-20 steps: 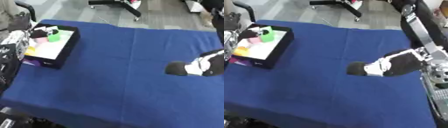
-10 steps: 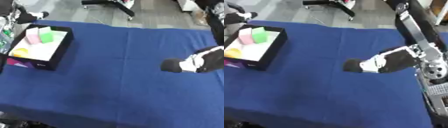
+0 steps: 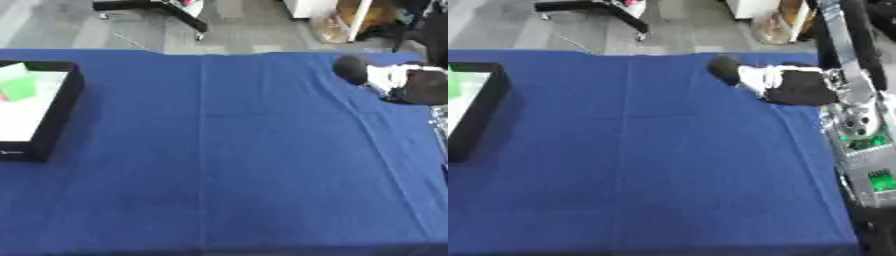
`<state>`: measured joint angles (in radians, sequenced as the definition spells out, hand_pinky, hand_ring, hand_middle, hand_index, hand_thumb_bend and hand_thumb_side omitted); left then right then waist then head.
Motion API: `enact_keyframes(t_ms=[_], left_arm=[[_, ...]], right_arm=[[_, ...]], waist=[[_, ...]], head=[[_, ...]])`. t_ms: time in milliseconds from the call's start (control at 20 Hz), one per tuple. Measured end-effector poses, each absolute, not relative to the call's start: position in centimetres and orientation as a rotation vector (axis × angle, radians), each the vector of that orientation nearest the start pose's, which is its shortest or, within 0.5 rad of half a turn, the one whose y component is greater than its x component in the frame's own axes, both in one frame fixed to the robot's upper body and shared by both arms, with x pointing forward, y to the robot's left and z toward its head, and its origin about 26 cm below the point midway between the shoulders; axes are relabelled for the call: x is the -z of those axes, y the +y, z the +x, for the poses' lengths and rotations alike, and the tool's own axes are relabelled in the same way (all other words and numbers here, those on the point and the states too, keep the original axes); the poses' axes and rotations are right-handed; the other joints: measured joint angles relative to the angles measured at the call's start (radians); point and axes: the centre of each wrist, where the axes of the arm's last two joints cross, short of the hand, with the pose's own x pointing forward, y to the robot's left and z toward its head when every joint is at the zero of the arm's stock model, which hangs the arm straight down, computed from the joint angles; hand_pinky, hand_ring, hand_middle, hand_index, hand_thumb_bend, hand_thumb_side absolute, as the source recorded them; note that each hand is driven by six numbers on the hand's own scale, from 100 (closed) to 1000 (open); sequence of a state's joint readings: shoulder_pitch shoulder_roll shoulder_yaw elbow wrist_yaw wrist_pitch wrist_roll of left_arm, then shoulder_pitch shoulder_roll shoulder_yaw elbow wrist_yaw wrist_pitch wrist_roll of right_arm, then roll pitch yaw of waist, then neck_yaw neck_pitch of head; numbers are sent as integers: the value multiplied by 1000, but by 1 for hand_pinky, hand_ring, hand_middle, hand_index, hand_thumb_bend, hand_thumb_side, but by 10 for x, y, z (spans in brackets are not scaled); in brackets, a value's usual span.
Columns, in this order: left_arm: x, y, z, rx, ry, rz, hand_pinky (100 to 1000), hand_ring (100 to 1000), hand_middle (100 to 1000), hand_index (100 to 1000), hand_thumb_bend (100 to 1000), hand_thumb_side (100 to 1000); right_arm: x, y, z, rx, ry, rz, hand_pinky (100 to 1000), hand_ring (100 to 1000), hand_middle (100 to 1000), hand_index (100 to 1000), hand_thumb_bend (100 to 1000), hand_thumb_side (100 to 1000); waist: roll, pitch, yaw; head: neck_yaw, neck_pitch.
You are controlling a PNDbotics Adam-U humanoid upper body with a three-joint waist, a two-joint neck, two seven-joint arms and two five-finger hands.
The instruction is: Pick up the objects with one hand, pass them to the other hand, and then place them into the box on the other side of the table.
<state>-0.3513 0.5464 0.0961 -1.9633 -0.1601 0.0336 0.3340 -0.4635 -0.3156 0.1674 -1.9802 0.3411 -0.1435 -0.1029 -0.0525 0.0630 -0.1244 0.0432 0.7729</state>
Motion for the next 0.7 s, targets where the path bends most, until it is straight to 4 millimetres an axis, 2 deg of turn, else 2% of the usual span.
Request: enact_keyframes(t_ms=[150, 350, 700], left_arm=[[-228, 295, 303, 146, -2405, 623, 998, 786, 788, 922, 530, 734], [-204, 271, 303, 119, -2425, 408, 999, 782, 781, 919, 499, 770], [-174, 240, 298, 78, -2396, 189, 1000, 776, 774, 913, 436, 815]], right_arm=[[-216, -216, 308, 713, 3565, 560, 856, 922, 897, 896, 712, 563], [-199, -232, 305, 554, 3654, 631, 837, 918, 891, 884, 687, 558], [-172, -242, 297, 319, 3785, 652, 817, 916, 886, 863, 665, 550]], waist=[[-7, 0, -5], [-7, 0, -5], [5, 7, -16]], head=[[-30, 0], [-57, 0], [-75, 0]])
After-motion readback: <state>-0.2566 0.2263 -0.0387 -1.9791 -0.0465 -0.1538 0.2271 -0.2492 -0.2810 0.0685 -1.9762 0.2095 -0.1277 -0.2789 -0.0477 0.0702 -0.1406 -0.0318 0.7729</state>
